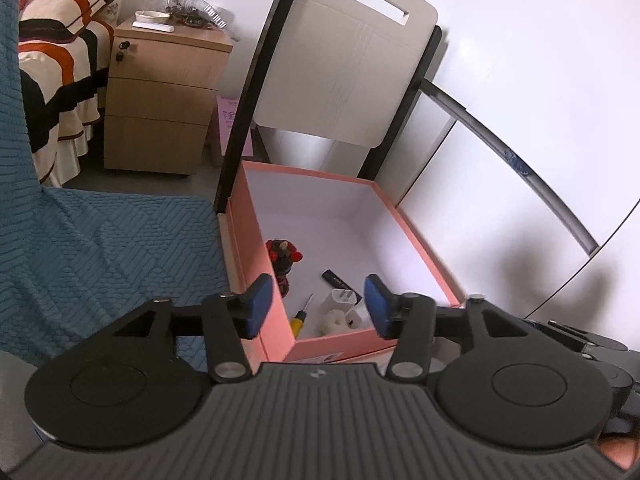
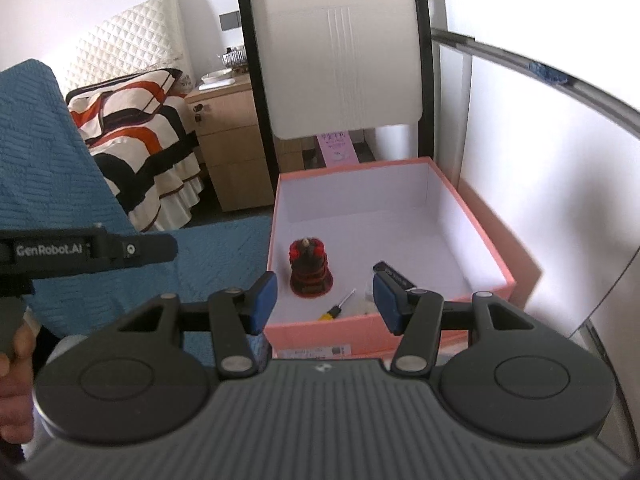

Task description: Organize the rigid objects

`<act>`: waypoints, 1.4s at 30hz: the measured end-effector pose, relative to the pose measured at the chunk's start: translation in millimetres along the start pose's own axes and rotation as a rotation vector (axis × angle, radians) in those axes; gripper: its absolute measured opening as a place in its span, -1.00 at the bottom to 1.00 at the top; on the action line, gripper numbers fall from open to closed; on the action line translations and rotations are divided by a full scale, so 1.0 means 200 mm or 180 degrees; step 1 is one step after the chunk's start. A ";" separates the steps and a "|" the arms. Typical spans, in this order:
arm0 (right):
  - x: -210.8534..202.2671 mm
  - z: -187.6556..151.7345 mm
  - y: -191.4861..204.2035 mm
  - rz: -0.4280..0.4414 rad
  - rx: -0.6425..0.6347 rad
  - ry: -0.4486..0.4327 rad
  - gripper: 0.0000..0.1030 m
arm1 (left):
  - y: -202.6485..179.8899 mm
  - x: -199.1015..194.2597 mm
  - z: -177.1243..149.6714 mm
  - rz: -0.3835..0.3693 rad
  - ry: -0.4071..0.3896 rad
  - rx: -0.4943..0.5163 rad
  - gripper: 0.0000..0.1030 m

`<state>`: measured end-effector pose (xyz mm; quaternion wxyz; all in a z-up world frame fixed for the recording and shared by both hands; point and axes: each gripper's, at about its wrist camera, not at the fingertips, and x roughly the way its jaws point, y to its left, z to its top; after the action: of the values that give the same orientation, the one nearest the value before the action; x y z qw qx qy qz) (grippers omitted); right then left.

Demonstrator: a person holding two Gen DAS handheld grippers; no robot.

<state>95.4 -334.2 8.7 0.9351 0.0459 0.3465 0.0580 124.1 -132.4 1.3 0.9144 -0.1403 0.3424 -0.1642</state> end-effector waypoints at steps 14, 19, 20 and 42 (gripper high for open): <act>0.08 -0.08 -0.02 -0.0103 0.0157 -0.0040 0.72 | 0.07 -0.01 -0.03 0.0199 -0.0017 0.0171 1.00; 0.10 -0.11 -0.01 -0.0137 0.0139 -0.0044 0.72 | 0.09 0.01 -0.05 0.0219 0.0023 0.0120 1.00; 0.10 -0.11 -0.01 -0.0151 0.0136 -0.0043 0.72 | 0.10 0.01 -0.06 0.0231 0.0031 0.0104 1.00; 0.10 -0.13 0.02 -0.0112 0.0120 0.0015 0.72 | 0.10 -0.02 -0.09 0.0288 0.0011 0.0113 1.00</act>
<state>94.2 -326.7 -23.5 0.9341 0.0573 0.3505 0.0351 113.3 -115.1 -16.7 0.9226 -0.1081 0.3470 -0.1290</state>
